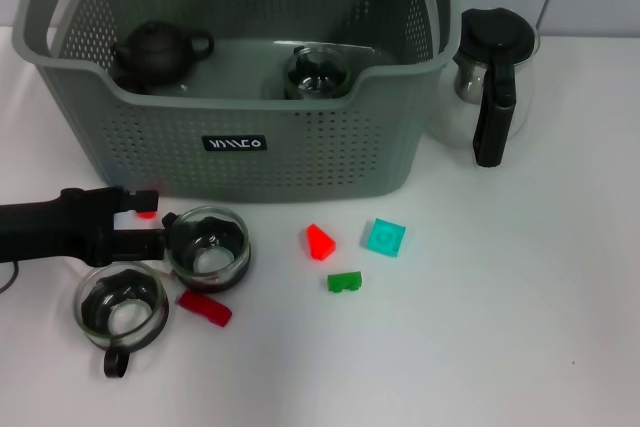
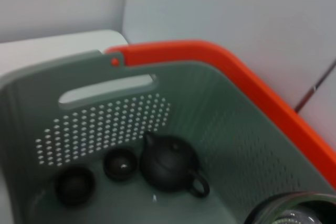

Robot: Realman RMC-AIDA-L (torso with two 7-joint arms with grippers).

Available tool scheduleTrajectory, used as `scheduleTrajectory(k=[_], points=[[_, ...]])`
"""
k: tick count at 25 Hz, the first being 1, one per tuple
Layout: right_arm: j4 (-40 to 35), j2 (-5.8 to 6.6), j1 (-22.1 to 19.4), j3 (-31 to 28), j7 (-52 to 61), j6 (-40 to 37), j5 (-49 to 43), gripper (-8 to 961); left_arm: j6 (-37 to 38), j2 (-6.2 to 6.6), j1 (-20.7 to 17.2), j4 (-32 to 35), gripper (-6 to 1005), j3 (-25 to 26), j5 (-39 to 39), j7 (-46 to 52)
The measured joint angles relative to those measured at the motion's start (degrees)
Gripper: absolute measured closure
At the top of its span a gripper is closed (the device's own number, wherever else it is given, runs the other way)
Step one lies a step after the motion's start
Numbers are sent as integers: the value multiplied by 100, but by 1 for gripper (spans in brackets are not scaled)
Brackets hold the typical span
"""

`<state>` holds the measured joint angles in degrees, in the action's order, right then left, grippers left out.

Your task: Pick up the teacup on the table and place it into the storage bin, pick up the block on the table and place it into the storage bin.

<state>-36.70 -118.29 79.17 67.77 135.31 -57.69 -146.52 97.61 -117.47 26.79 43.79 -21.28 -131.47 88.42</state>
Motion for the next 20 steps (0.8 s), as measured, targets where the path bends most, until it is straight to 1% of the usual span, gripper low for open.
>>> scheduleTrajectory(k=[2,6,12,17,18,20], points=[[291,6,89,-27,10,158,-2,883,-39,-12,4,-40,127,-12,0,-2],[602,-33,131,-20,12,299,9,881,-98,-40,19,-89,127,-32,0,-10],[910,-193,36,54,-138,626,55,878,-128,-61,20,-95,126,-59,-1,-10],[1283,-224,38,69,-207,1004,85,876,-129,-97,5,-99,126,-61,-2,-10],[1421,-235,24,69,-207,1187,164,875,-131,-109,0,-99,126,-61,-4,-9],[1487,-238,22,69,-207,1270,213,874,-136,-127,-5,-99,126,-61,-9,-10]])
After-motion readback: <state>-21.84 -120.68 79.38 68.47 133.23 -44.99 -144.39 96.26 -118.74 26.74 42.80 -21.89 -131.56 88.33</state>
